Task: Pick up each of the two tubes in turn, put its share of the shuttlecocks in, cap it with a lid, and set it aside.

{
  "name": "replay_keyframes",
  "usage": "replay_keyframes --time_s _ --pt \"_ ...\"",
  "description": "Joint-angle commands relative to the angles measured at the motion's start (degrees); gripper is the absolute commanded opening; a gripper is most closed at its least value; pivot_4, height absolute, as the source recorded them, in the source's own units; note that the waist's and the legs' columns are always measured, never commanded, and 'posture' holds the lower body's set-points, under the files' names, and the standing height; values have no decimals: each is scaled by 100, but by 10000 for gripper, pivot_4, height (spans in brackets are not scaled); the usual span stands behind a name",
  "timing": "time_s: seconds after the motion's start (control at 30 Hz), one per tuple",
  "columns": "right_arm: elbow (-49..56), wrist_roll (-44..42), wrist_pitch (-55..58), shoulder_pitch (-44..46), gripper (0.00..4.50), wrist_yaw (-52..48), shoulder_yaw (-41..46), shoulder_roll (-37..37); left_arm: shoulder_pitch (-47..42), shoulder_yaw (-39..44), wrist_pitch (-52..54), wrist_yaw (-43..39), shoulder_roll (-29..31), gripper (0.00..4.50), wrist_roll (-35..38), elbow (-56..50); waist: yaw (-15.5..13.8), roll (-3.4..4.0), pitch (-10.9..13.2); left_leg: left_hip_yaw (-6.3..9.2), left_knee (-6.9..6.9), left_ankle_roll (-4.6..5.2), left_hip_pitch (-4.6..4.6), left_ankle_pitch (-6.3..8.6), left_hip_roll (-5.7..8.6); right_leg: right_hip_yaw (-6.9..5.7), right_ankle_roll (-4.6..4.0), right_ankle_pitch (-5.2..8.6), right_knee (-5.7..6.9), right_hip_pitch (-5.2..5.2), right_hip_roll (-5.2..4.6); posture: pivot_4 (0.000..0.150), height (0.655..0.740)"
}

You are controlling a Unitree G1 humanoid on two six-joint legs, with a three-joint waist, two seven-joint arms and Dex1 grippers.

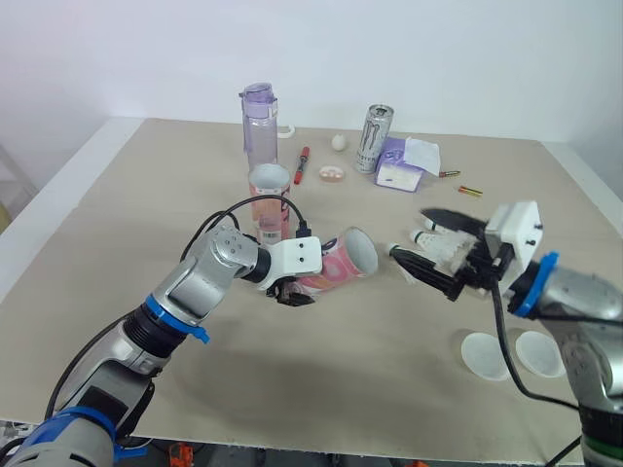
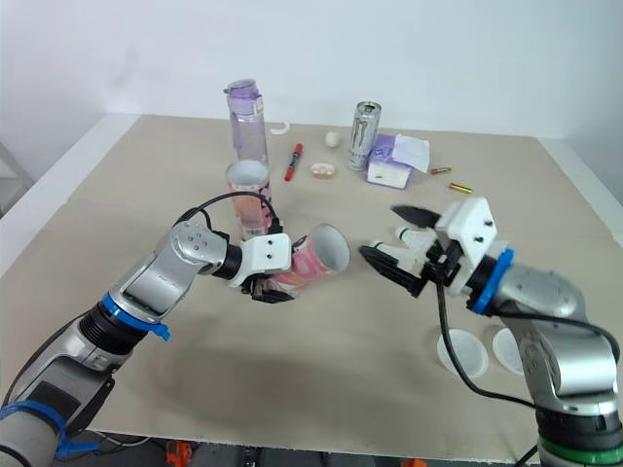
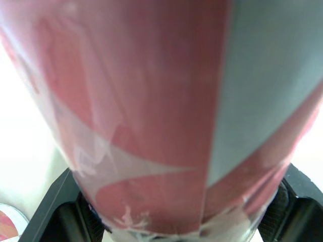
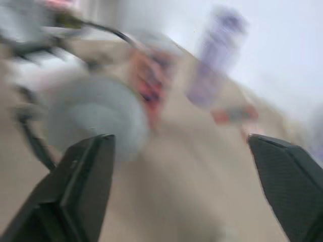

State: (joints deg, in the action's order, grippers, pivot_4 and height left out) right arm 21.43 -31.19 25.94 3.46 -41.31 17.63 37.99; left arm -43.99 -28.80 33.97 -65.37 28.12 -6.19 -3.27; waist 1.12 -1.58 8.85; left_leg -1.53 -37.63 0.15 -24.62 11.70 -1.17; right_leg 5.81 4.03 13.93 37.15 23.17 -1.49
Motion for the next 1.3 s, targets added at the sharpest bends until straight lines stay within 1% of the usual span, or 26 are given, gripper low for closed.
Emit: replay_keyframes --time_s 0.03,0.1,0.23,0.47,0.57,0.7,0.83,1.0,1.3 --pt "-15 14 57 -200 44801 461 269 -226 84 -185 40 -17 25 33262 -51 104 3 7 -1 -1 0 0 2 0 -1 0 4 2 0 0 2 1500 7400" --pt "0 23 105 -280 44801 632 258 -346 87 -182 38 -19 31 33262 -51 104 7 10 -3 -2 0 0 6 -1 -4 1 1 -1 2 1 5 1500 7400" --pt "-10 200 140 -454 44801 913 -26 -603 84 -193 12 -26 55 33262 -70 113 14 16 -4 -4 0 1 16 -2 -7 4 -1 -7 2 -3 9 1500 7400" --pt "107 190 360 -437 44801 1363 -300 -1050 100 -182 -4 -9 59 33262 -75 103 12 17 -5 -5 3 1 12 -2 -5 7 2 1 2 -2 8 1500 7400" --pt "48 97 446 -292 44801 1524 -372 -1259 109 -184 -4 -8 60 33262 -72 96 13 18 -5 -4 3 1 13 -2 -6 7 1 0 2 -2 9 1500 7400" --pt "-110 124 513 -110 44801 1578 -478 -1362 105 -176 -28 11 68 33262 -88 130 14 18 -5 -4 3 1 13 -2 -6 7 0 -1 2 -1 9 1500 7400" --pt "-279 107 692 271 44801 1879 -506 -1585 114 -165 -12 49 52 33262 -91 120 14 18 -5 -4 3 1 13 -2 -6 6 0 -1 2 -1 9 1500 7400" --pt "-336 231 836 483 44801 2229 -653 -1843 139 -149 22 91 41 33262 -86 88 14 18 -6 -4 3 1 13 -2 -7 6 0 -5 2 0 9 1500 7400" --pt "-585 512 1108 835 44801 2668 -798 -1951 150 -161 0 151 26 33262 -87 99 14 18 -6 -3 3 0 12 -3 -6 6 0 -6 2 0 7 1500 7400"
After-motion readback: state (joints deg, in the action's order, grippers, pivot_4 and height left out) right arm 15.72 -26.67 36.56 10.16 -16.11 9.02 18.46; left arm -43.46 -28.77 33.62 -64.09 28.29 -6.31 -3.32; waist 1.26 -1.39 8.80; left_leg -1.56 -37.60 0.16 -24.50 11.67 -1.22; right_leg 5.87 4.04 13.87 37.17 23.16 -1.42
